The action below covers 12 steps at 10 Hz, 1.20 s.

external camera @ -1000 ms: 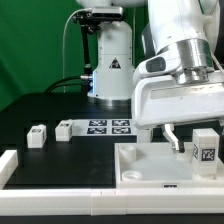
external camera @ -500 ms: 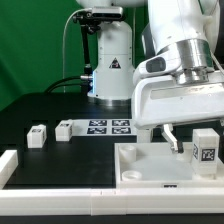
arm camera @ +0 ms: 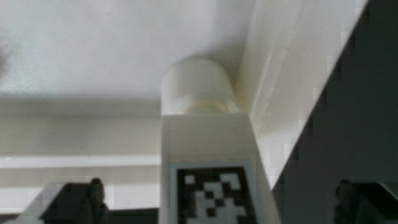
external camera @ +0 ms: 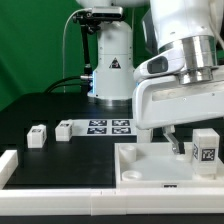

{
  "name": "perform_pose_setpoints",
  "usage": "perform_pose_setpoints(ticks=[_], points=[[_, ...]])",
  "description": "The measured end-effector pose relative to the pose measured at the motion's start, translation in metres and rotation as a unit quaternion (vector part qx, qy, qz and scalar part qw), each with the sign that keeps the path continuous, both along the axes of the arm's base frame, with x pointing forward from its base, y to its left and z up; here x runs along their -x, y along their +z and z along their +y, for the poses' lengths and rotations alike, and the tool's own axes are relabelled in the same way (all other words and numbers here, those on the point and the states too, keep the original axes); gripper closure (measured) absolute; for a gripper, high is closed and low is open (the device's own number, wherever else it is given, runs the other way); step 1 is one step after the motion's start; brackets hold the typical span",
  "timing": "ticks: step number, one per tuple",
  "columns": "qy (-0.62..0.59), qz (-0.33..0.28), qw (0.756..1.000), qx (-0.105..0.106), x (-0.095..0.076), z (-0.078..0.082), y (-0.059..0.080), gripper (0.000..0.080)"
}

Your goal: Assemble one leg

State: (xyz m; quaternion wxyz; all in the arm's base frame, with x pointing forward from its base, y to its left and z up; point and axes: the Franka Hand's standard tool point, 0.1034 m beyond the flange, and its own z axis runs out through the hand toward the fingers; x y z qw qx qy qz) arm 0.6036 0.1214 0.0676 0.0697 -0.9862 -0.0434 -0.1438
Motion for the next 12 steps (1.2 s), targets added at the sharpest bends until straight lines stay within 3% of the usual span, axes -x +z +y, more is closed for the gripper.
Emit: perform_pose_setpoints(ticks=[4, 5, 7, 8, 9, 10, 12], points=[[-0.018, 0.173, 0.985, -0.011, 0.003, 0.000, 0.003, 0.0150], [-0.013, 0.197, 0.980, -0.012, 0.000, -0.002, 0.002, 0.0150], [-0.015, 0.176, 0.984, -0.012, -0.005, -0.002, 0.002, 0.0150], [-0.015, 0.175, 0.984, -0.012, -0.007, -0.002, 0.003, 0.0241], [-0.015, 0.174, 0.984, -0.012, -0.008, -0.002, 0.003, 0.0241], [-0.015, 0.175, 0.984, -0.012, -0.008, -0.002, 0.003, 0.0473], [-0.017, 0.175, 0.984, -0.012, -0.008, -0.003, 0.002, 0.0506]])
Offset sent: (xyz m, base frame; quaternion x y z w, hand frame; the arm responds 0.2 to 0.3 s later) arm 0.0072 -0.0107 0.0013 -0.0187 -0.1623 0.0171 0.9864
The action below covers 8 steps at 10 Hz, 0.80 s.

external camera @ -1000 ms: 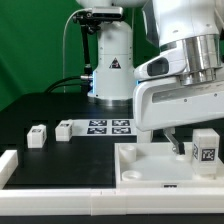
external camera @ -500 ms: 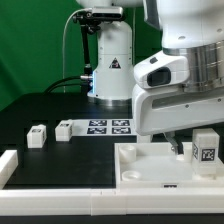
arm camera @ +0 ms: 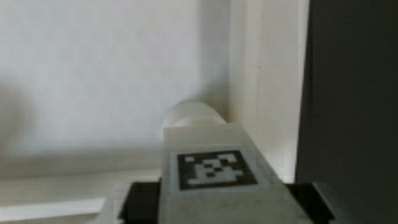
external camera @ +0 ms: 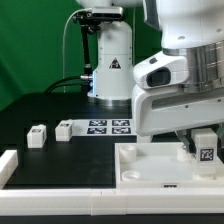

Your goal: Assemble one leg

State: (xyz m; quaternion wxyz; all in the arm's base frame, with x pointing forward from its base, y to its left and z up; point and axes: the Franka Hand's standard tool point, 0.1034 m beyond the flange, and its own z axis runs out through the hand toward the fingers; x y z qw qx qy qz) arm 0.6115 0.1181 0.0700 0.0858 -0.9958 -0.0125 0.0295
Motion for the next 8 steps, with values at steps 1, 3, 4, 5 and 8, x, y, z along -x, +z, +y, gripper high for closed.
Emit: perform_pose_setpoints(ticks=[1, 3, 4, 5, 8], points=[[-0.014, 0.002, 1.000, 0.001, 0.0000, 0.0001, 0.0000, 0.0506], [-0.040, 0.007, 0.999, 0.002, 0.0001, 0.0004, 0.0000, 0.0506], [-0.113, 0.015, 0.994, 0.002, -0.0005, 0.0006, 0.0000, 0.0506], [-0.220, 0.025, 0.975, 0.005, 0.0006, 0.0012, -0.0007, 0.0506], [-0.428, 0.062, 0.901, 0.017, 0.0023, 0.0043, -0.0016, 0.0506]])
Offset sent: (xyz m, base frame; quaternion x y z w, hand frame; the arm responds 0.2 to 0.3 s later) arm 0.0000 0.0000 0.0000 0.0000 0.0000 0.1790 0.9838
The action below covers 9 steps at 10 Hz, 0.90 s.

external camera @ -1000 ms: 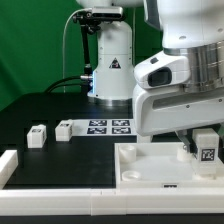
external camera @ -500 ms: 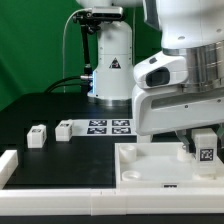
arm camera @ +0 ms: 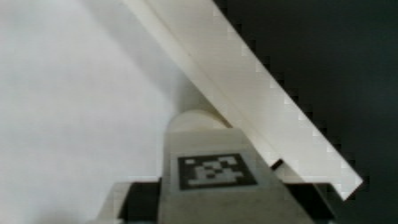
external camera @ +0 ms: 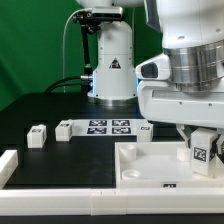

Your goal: Assemble one leg

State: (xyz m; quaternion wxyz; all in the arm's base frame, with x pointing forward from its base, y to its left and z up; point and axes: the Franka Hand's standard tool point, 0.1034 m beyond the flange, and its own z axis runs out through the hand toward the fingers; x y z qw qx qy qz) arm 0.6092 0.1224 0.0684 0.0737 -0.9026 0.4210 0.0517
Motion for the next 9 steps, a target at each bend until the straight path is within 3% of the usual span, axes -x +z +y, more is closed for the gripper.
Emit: perform_pose_setpoints(ticks=[2, 4, 5, 6, 7, 8, 9], points=[[-0.107, 0.017, 0.994, 0.003, -0.0010, 0.0007, -0.0003, 0.0506], [-0.139, 0.023, 0.990, 0.004, -0.0012, 0.0009, -0.0006, 0.0506], [-0.124, 0.020, 0.992, 0.003, -0.0011, 0.0009, -0.0006, 0.0428], [-0.104, 0.017, 0.994, 0.003, -0.0011, 0.0009, -0.0006, 0.0243], [-0.103, 0.017, 0.994, 0.002, -0.0010, 0.0011, -0.0006, 0.0243], [-0.091, 0.014, 0.996, 0.003, -0.0009, 0.0013, -0.0007, 0.0167], [0.002, -0.002, 1.000, 0.002, -0.0007, 0.0013, -0.0008, 0.0167]])
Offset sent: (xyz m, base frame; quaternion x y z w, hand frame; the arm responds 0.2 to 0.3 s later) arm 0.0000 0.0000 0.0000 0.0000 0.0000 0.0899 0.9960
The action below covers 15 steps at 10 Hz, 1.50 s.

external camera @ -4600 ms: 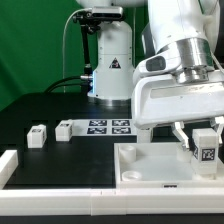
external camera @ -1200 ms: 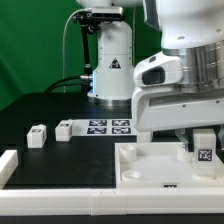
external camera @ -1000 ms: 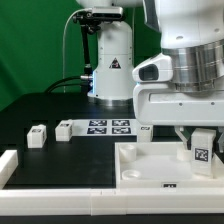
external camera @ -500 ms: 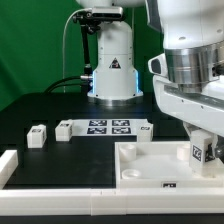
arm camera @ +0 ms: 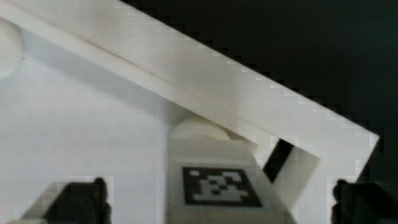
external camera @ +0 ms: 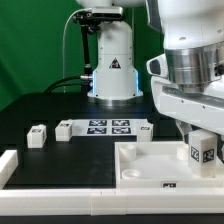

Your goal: Assemble one leg

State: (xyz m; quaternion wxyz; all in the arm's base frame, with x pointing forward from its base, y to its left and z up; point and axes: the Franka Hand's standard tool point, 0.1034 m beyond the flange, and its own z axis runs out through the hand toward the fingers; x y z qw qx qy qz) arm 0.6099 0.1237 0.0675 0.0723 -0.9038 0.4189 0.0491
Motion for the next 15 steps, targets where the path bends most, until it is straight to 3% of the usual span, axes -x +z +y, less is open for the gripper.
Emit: perform_pose_setpoints(ticks=[2, 4, 8, 9, 10, 11, 12, 13, 15], points=[[0.145, -0.025, 0.989, -0.003, -0.0017, -0.0027, 0.0006, 0.0153], [0.288, -0.051, 0.956, -0.005, -0.0055, -0.0062, 0.0007, 0.0150], [0.515, -0.082, 0.853, 0.005, -0.0059, -0.0100, 0.0014, 0.0150], [0.526, -0.086, 0.846, 0.005, -0.0067, -0.0103, 0.0025, 0.0150], [0.522, -0.085, 0.849, 0.006, -0.0067, -0.0103, 0.0021, 0.0290], [0.522, -0.085, 0.849, 0.005, -0.0066, -0.0104, 0.0017, 0.0290], [0.522, -0.085, 0.849, 0.005, -0.0065, -0.0104, 0.0016, 0.0430], [0.522, -0.085, 0.849, 0.005, -0.0065, -0.0104, 0.0015, 0.0511], [0.503, -0.082, 0.860, 0.006, -0.0064, -0.0104, 0.0014, 0.0511]])
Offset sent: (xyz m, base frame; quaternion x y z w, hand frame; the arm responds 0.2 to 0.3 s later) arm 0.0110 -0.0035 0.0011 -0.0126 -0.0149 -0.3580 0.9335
